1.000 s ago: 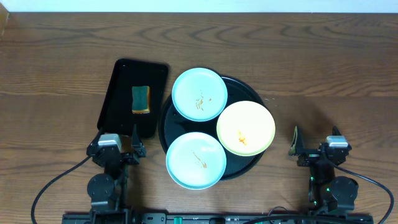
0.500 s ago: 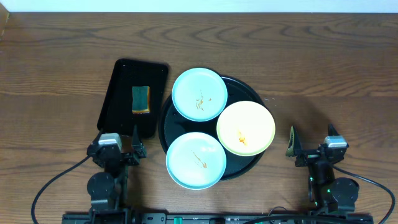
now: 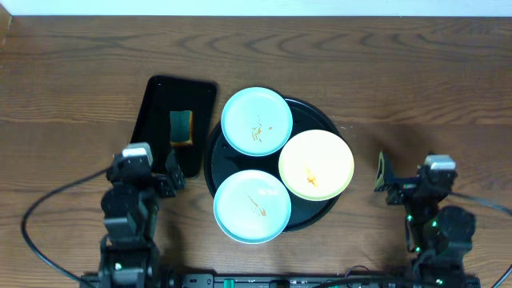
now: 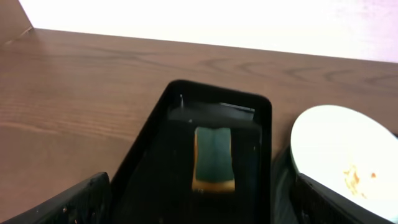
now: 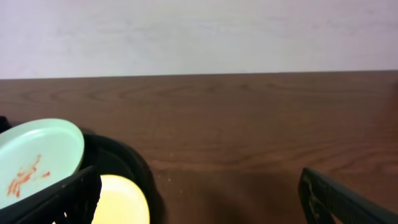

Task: Clean dirty plates on tray and stack at the side
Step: 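Raise the left arm and move the left gripper over the sponge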

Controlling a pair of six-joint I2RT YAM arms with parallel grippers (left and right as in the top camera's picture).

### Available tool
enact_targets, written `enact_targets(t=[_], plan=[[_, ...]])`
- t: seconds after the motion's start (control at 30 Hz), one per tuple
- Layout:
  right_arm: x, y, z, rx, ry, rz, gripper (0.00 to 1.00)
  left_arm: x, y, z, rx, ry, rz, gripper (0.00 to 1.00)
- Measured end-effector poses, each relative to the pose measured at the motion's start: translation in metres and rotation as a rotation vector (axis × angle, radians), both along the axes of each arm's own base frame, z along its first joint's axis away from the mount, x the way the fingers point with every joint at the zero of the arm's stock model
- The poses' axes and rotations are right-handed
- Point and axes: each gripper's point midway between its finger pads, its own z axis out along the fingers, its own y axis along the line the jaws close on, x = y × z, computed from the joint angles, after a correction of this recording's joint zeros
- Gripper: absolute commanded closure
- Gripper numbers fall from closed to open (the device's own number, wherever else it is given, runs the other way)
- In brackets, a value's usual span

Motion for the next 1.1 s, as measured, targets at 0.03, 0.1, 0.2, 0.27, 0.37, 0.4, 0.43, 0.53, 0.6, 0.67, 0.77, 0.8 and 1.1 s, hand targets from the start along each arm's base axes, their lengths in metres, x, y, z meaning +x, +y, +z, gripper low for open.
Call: enact_targets(t=[0.03, 0.1, 0.2, 0.27, 0.37, 0.4, 0.43, 0.53, 0.6, 0.67, 0.77, 0.8, 1.1], plan=[[0.004, 0.0, 0.002, 0.0, 0.018, -0.001, 0.01, 0.004, 0.0, 0.005, 0.0, 0.007, 0.0, 0.08], [0.01, -0.001, 0.002, -0.001, 0.049, -0.003, 0.01, 0.01, 0.001, 0.01, -0.001, 0.025, 0.0, 0.08], [0.021, -0.002, 0.003, -0.006, 0.097, -0.002, 0.01, 0.016, 0.001, 0.014, -0.002, 0.051, 0.0, 0.08], [0.027, -0.002, 0.003, -0.008, 0.126, -0.003, 0.01, 0.017, 0.001, 0.017, -0.003, 0.056, 0.0, 0.08], [0.032, -0.003, 0.0, -0.008, 0.175, -0.004, 0.01, 0.016, 0.001, 0.016, -0.003, 0.067, 0.0, 0.08], [0.033, -0.003, -0.002, -0.007, 0.194, -0.004, 0.01, 0.015, 0.001, 0.013, -0.004, 0.077, 0.0, 0.08], [0.033, -0.003, -0.005, -0.007, 0.211, -0.004, 0.01, 0.014, 0.001, 0.011, -0.005, 0.088, 0.0, 0.08], [0.031, -0.002, -0.011, -0.006, 0.24, -0.003, 0.01, 0.012, 0.001, 0.007, -0.005, 0.106, 0.0, 0.08], [0.031, -0.002, -0.01, -0.005, 0.24, -0.001, 0.01, 0.012, 0.001, 0.006, -0.006, 0.107, 0.0, 0.08], [0.031, 0.0, -0.008, -0.002, 0.232, 0.01, 0.01, 0.012, 0.001, 0.006, -0.006, 0.108, 0.0, 0.08], [0.03, 0.001, -0.006, -0.001, 0.226, 0.019, 0.01, 0.012, 0.001, 0.006, -0.006, 0.108, 0.0, 0.08], [0.03, 0.002, -0.006, -0.001, 0.226, 0.021, 0.01, 0.012, 0.001, 0.006, -0.005, 0.108, 0.0, 0.08], [0.026, 0.003, -0.013, 0.003, 0.255, 0.03, 0.01, 0.012, 0.001, 0.007, -0.005, 0.107, 0.0, 0.08]])
